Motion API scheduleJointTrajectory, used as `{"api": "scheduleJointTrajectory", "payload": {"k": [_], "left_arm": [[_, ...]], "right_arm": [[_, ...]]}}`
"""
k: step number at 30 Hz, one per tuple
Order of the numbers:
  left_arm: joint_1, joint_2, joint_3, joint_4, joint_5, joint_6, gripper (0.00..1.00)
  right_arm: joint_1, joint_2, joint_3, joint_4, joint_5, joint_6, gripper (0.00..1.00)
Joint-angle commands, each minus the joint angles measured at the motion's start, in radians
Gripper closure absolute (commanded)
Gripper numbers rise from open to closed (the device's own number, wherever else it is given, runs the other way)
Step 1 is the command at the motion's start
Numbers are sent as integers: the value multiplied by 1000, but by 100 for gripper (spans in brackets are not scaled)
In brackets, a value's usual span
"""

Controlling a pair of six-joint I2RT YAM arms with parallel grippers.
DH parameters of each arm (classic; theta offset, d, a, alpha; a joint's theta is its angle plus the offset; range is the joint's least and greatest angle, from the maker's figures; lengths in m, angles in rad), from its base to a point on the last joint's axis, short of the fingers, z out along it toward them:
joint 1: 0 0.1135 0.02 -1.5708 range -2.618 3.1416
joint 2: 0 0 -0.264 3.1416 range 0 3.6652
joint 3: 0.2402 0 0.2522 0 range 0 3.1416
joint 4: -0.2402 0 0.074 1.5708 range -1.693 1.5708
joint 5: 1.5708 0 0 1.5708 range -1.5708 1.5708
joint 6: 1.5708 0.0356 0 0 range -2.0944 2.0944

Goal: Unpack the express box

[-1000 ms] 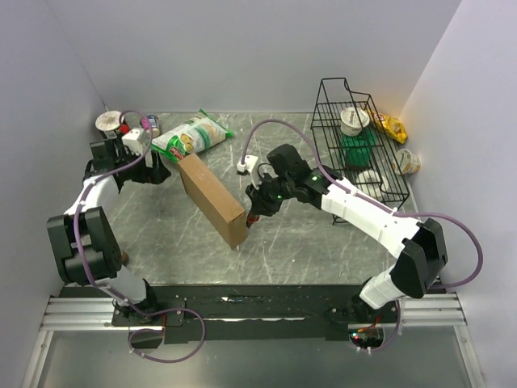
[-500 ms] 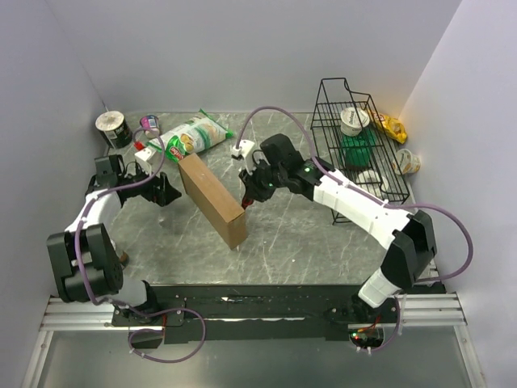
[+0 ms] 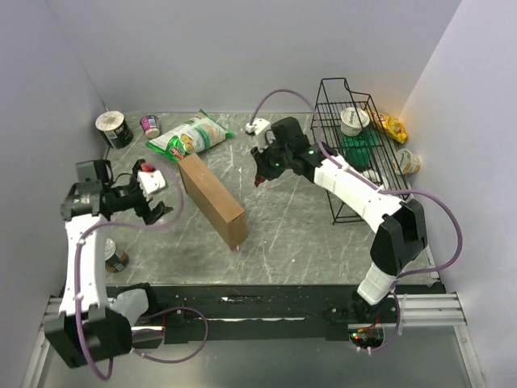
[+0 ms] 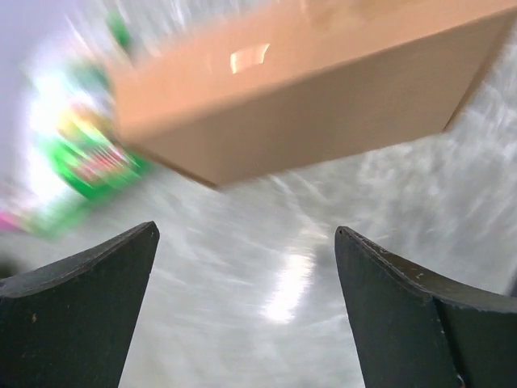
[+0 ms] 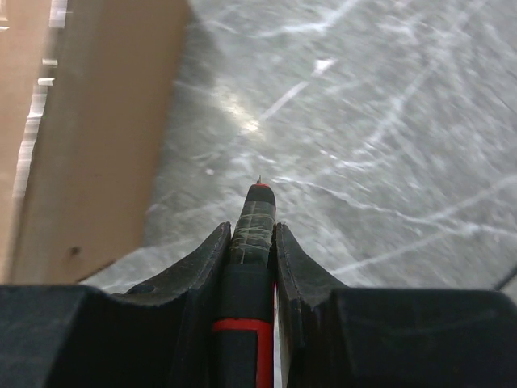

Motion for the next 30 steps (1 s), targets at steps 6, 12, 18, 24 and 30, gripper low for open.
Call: {"api": "scheduleJointTrajectory", "payload": {"k": [6, 12, 18, 24, 30], "left_arm": [[-161, 99, 251, -48, 23, 179, 3], [-154, 276, 265, 672, -301, -622, 3], [-151, 469, 358, 784, -467, -1026, 1], [-111, 578, 318, 817, -482, -1158, 1], [-106, 686, 315, 749, -416, -1083, 3]], "right_arm": [[-69, -172, -82, 27, -37, -2, 100], [-58, -295, -275, 32, -146, -92, 100], [16, -359, -375, -8, -287, -137, 100], [86, -327, -391, 77, -365, -83, 100], [131, -269, -351, 196, -399, 13, 100]]}}
